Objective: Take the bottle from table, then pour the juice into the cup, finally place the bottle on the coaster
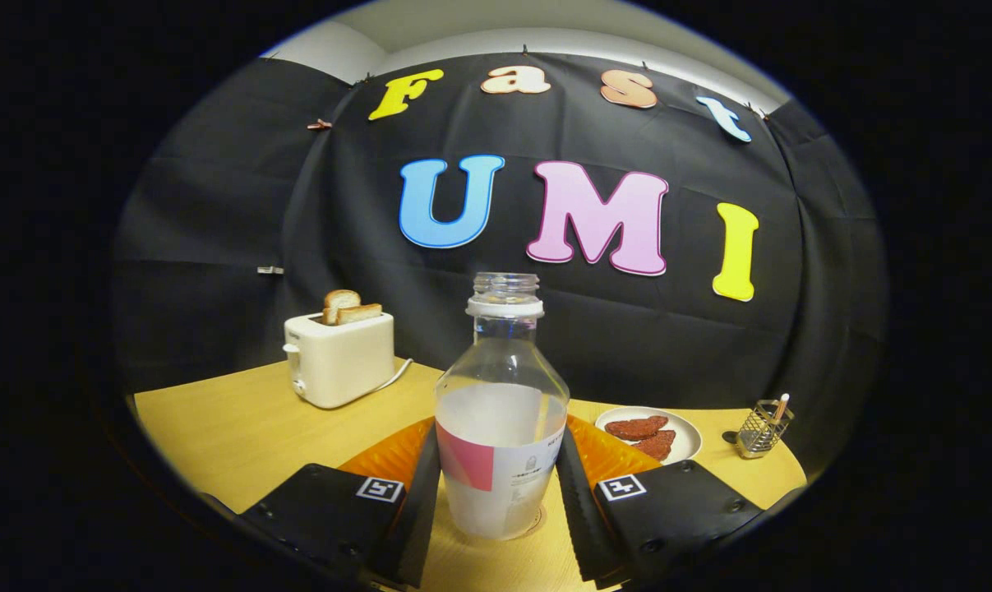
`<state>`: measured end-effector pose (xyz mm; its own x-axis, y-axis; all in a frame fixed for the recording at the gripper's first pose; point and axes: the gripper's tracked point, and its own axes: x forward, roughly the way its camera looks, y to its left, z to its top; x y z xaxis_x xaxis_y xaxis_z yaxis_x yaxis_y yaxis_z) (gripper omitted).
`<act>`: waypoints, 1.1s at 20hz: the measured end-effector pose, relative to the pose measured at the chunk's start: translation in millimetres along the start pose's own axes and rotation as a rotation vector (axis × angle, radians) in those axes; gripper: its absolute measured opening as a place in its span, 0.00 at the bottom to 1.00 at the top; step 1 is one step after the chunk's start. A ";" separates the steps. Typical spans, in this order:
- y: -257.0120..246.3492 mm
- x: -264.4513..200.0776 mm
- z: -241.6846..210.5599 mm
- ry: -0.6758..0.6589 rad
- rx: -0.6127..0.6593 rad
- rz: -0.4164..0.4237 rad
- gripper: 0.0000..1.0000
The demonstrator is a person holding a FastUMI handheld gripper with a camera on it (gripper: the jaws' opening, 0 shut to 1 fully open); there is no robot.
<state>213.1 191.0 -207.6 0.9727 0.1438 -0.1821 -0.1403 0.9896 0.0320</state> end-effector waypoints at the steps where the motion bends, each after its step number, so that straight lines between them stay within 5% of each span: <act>1: -5.3 7.5 -7.1 0.006 0.009 -0.016 0.71; 10: -22.3 40.3 -62.2 0.051 0.013 -0.062 0.72; 22: -17.6 49.3 -69.9 0.050 0.031 -0.071 0.74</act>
<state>250.6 181.1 -285.8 0.9694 0.0745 -0.2338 -0.0652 0.9967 0.0473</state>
